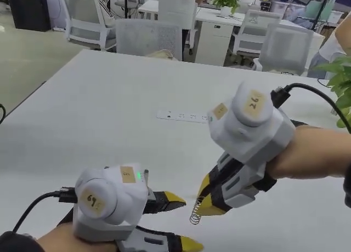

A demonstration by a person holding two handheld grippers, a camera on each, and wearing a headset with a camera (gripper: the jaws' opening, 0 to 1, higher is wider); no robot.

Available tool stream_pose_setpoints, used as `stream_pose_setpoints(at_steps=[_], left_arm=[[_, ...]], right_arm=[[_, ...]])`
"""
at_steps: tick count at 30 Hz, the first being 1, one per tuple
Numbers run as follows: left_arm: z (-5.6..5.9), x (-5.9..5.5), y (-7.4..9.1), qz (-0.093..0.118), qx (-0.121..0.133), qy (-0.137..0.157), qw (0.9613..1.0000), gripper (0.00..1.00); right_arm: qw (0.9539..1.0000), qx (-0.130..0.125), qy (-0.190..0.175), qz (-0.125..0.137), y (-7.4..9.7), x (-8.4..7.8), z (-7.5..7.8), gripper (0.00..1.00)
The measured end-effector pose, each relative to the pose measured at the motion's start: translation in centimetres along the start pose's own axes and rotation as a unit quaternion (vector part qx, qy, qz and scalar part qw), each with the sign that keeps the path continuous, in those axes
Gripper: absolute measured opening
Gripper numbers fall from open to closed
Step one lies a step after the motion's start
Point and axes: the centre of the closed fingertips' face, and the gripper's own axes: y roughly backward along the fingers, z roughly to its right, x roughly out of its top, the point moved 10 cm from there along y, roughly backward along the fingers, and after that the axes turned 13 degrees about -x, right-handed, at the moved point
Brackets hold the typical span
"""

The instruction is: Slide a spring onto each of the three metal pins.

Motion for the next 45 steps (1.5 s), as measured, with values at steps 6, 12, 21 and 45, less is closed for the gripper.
stream_pose_setpoints(at_steps=[6, 12, 21, 45], left_arm=[[0.1, 0.1, 0.1, 0.006, 0.001, 0.014, 0.9999, 0.59], [0.4, 0.2, 0.2, 0.009, -0.006, 0.023, 0.9997, 0.67], [0.3, 0.1, 1.0, 0.007, -0.005, 0.032, 0.9994, 0.73], [-0.5, -2.1, 6.8, 0.009, 0.067, 0.059, 0.996, 0.72]], right_arm=[[1.0, -0.002, -0.002, -0.002, 0.0, -0.2, 0.1, 0.08], [1.0, -0.005, -0.007, -0.002, 0.1, -0.5, 0.3, 0.08], [0.9999, -0.008, -0.015, 0.0, 0.2, -0.8, 0.5, 0.08], [0.9996, -0.011, -0.026, 0.003, -0.1, -1.0, 1.1, 0.08]])
